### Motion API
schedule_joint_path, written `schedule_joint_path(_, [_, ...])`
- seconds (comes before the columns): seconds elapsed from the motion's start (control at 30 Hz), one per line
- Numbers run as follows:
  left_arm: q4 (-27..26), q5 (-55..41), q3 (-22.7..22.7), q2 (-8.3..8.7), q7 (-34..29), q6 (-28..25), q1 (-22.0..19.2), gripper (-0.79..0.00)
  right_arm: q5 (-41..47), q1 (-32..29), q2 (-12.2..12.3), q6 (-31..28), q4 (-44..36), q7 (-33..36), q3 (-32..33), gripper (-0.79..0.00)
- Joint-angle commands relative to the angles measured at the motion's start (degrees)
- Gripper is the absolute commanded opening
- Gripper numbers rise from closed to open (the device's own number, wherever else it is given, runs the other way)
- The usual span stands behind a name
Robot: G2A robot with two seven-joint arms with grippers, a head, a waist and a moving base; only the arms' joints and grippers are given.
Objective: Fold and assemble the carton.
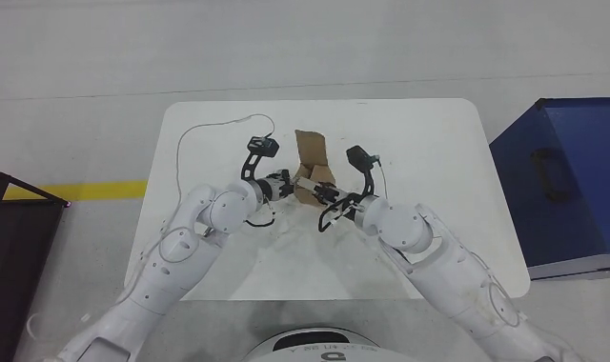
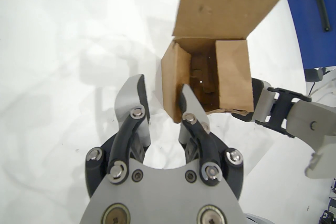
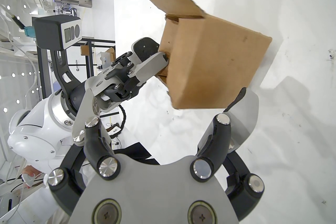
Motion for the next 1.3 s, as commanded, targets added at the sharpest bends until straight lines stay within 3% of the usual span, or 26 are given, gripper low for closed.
schedule_joint_path(0.0, [0.1, 0.3, 0.1, -0.05, 0.0, -0.3, -0.1, -0.785, -0.2, 0.0, 0.0, -0.1, 0.0, 0.4, 0.1, 0.000])
schedule_joint_path(0.33, [-2.2, 2.1, -0.7, 0.19, 0.6, -3.4, 0.8, -0.785, 1.2, -2.3, 0.3, -1.3, -2.1, -1.2, 4.1, 0.000])
schedule_joint_path(0.37, [-2.5, 2.3, -1.1, 0.29, 0.8, -4.0, 1.0, -0.727, 1.8, -2.8, 0.4, -1.6, -2.6, -1.6, 5.2, 0.000])
schedule_joint_path(0.4, [-2.6, 2.5, -1.4, 0.39, 0.8, -4.8, 1.2, -0.573, 2.4, -3.4, 0.5, -2.0, -3.0, -2.1, 6.3, 0.000])
schedule_joint_path(0.43, [-2.6, 2.8, -1.7, 0.51, 0.8, -5.5, 1.4, -0.413, 2.7, -4.0, 0.6, -2.3, -3.3, -2.7, 7.4, 0.000])
schedule_joint_path(0.5, [-2.8, 3.3, -2.4, 0.73, 0.9, -7.1, 1.8, 0.000, 3.3, -5.1, 0.8, -2.7, -4.0, -4.0, 9.4, 0.000])
schedule_joint_path(0.73, [-2.9, 3.8, -5.3, 1.48, 1.7, -11.4, 3.3, 0.000, 4.9, -6.4, 0.3, -4.3, -5.2, -12.5, 12.3, 0.000])
schedule_joint_path(0.93, [-3.2, 7.2, -7.2, 2.27, 2.2, -16.1, 4.8, 0.000, 3.2, -3.9, -1.1, -3.4, -6.1, -21.7, 8.6, 0.000])
schedule_joint_path(1.27, [-5.8, 8.3, -12.0, 3.88, -0.2, -22.7, 9.4, 0.000, 5.6, 11.1, -4.3, 3.9, 1.1, -25.0, 3.4, 0.000])
